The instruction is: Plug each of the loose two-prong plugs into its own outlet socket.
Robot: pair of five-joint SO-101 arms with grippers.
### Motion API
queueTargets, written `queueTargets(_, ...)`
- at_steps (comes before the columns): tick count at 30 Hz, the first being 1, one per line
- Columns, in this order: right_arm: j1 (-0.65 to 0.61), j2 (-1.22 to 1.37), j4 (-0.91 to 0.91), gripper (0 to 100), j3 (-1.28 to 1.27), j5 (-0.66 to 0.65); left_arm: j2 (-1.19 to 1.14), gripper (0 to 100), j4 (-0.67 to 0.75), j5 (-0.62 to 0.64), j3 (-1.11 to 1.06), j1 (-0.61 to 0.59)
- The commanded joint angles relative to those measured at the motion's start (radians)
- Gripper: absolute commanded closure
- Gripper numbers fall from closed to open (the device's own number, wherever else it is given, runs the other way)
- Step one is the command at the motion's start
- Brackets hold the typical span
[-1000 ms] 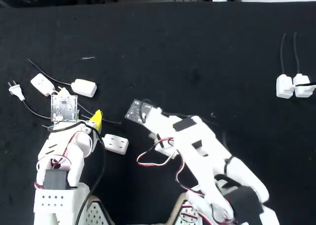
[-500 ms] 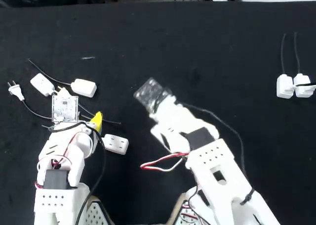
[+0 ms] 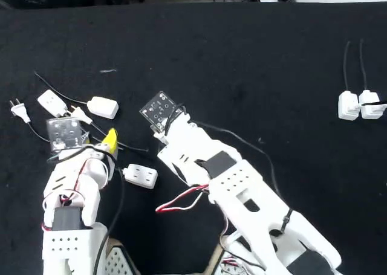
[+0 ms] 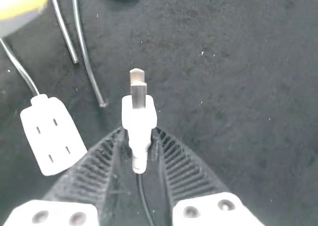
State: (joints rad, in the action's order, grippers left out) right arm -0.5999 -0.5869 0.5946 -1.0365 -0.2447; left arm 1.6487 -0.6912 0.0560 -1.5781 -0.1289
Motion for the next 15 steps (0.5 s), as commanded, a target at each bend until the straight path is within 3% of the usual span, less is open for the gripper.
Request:
queueTargets(1, -0.020, -0.045, -0.018, 98.7, 0.021, 0.008, 0.012, 79, 0.037, 0.078, 0.027, -0.008)
queueTargets(11, -0.160, -0.105, -0.074, 98.8, -0.068, -0.058, 0.012, 79, 0.032, 0.080, 0.047, -0.001)
queueTargets(15, -0.166, -0.105, -0.089, 98.8, -0.076, -0.077, 0.012, 79, -0.055, 0.080, 0.107, 0.041)
